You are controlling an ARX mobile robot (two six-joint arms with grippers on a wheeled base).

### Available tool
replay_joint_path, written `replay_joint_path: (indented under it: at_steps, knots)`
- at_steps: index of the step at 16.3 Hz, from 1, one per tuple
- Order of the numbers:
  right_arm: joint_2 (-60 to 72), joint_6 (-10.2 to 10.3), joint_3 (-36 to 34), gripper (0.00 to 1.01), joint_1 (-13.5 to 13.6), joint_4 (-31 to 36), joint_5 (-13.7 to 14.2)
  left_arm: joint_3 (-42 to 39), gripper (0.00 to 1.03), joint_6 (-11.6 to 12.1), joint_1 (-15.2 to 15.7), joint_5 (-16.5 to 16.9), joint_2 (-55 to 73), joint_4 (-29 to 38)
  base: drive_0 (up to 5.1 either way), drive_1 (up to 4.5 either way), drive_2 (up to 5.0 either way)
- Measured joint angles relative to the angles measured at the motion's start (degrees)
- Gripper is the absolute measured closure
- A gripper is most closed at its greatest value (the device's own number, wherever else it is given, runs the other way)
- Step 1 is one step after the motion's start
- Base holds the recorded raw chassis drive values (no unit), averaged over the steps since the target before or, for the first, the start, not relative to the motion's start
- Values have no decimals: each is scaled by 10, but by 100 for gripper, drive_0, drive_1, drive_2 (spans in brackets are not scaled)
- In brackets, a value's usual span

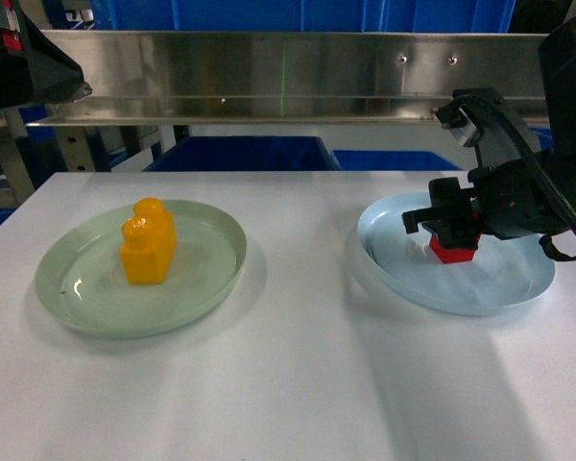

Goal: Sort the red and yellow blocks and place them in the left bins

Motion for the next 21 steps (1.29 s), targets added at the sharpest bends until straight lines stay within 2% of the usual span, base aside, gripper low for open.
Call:
replay_joint_path:
  at_steps: [4,6,9,10,12,15,16,17,18,19,21]
  knots:
    - [0,6,0,71,0,-5,-11,0,5,0,0,0,0,0,0,0,0]
    - [-4,16,-5,71,-1,7,-20,0,5,0,0,0,0,0,0,0,0]
    - [-66,21,-35,72,-10,30,-22,0,5,0,0,0,0,0,0,0,0]
    - [-107,17,-49,72,-17,44,-17,0,5,0,0,0,0,0,0,0,0]
    - [-228,13,-92,72,-50,48,-17,0,5,0,0,0,0,0,0,0,0]
    - [-399,12,-183,72,-100,0,-28,0,5,0,0,0,0,0,0,0,0]
    - [-451,-4,-206,72,-102,16,-27,0,5,0,0,0,0,0,0,0,0]
    - [-514,-23,-214,72,-110,-5,-34,0,5,0,0,0,0,0,0,0,0]
    - [-559,-34,-214,72,-118,-25,-38,0,5,0,0,0,0,0,0,0,0]
    - [-595,-38,-214,72,-118,-53,-35,0,5,0,0,-1,0,0,0,0,0]
    - [-639,-39,-224,72,-88,-111,-26,0,5,0,-1,1,0,0,0,0,0]
